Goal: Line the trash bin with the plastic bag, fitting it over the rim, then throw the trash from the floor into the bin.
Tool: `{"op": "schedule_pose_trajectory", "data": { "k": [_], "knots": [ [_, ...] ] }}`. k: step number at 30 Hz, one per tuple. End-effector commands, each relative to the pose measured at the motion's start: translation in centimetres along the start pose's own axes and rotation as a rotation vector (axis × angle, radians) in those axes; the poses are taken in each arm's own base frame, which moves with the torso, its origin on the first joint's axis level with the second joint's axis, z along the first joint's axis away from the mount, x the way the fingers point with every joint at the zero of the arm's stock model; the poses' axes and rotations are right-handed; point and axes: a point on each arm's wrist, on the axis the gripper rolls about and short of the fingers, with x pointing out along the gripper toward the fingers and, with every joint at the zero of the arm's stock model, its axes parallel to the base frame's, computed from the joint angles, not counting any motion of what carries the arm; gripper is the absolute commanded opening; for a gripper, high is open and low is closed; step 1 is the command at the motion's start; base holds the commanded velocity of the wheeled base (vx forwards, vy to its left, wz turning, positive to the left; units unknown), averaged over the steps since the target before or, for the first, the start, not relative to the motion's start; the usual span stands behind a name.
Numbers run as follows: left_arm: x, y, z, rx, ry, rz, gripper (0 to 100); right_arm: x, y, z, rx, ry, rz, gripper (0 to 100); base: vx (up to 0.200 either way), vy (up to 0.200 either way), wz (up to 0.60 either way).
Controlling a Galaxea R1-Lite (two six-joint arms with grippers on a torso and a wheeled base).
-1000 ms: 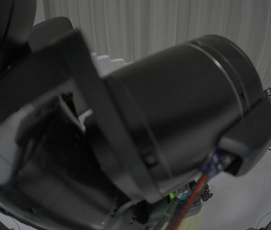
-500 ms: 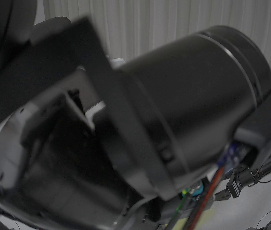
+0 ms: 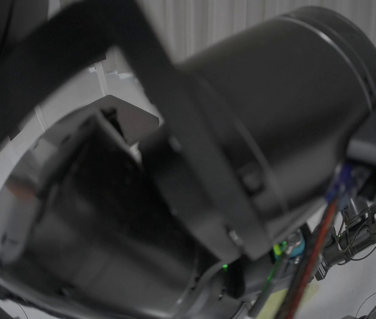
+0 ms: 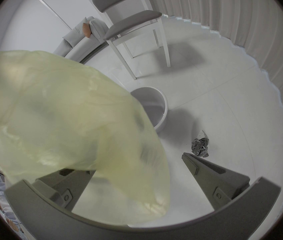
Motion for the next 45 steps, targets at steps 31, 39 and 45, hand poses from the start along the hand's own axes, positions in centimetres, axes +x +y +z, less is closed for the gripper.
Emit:
{"op": "schedule_pose_trajectory", "data": {
  "k": [31, 39, 45],
  "knots": [
    [0.4, 11.4, -8.8, -0.732, 0.334, -0.008, 0, -0.6, -0.9, 5.0, -0.046, -0.138, -0.129, 0, 0.000, 0.000, 0.00],
    [7.3, 15.8, -10.1, -0.959, 0.516, -0.060, 0, 2.5, -0.9, 8.0, -0.053, -0.114, -0.110, 0, 0.000, 0.000, 0.00],
    [10.8, 18.1, -11.6, -1.017, 0.582, -0.087, 0, 3.8, -0.2, 8.5, -0.073, -0.091, -0.109, 0, 0.000, 0.000, 0.00]
  ]
}}
